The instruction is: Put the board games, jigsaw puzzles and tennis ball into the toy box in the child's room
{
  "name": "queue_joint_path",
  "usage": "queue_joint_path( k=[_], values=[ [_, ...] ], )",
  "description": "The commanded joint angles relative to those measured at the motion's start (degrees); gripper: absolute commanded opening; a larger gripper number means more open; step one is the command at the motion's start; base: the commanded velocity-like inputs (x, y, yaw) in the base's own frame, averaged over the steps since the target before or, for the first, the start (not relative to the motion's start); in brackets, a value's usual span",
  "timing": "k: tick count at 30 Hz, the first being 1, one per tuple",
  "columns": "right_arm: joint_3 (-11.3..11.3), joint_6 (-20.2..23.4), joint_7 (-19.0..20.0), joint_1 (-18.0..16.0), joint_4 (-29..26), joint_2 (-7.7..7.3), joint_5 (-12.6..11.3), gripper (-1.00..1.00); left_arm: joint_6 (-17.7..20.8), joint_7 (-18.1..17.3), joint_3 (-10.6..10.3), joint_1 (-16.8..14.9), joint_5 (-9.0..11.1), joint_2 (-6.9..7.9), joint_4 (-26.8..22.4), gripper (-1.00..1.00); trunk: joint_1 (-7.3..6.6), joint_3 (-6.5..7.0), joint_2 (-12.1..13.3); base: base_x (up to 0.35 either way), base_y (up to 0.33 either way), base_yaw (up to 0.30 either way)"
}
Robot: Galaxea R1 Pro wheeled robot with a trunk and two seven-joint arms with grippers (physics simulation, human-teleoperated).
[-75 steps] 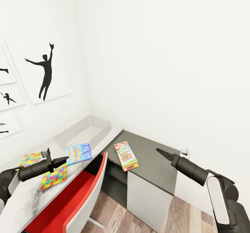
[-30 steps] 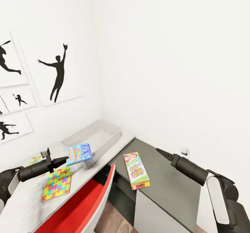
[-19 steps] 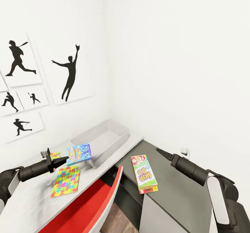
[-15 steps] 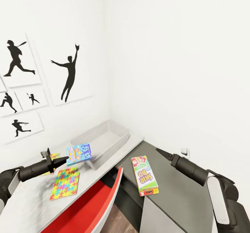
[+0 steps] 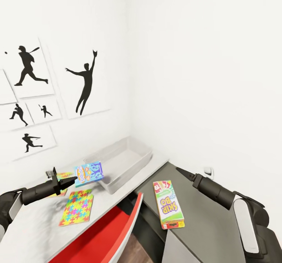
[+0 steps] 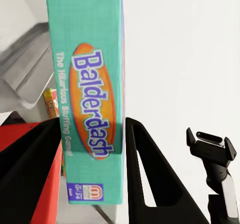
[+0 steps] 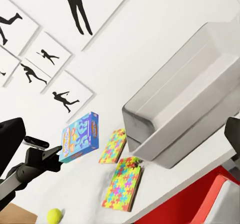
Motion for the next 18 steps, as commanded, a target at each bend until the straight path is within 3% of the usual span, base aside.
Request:
queue_joint_path(
  k=[1,13,18],
  values=[
    [-0.1,0.26,0.22,-0.05,-0.02,0.03,0.06,1.0,0.57,-0.15,0.04,-0.08,0.02,-0.01,0.02,-1.0,0.05,-0.12,-0.12,0.148,-0.123,0.277],
    [-0.1,0.26,0.18,-0.05,-0.04,0.01,0.06,1.0,0.56,-0.15,0.02,-0.08,0.05,-0.01,0.02,-1.0,0.05,-0.12,-0.12,0.091,-0.047,0.282],
    [-0.1,0.26,0.19,-0.05,-0.04,0.01,0.06,1.0,0.56,-0.15,0.04,-0.08,0.03,-0.06,0.02,-1.0,0.05,-0.12,-0.12,0.145,-0.006,0.112]
  ],
)
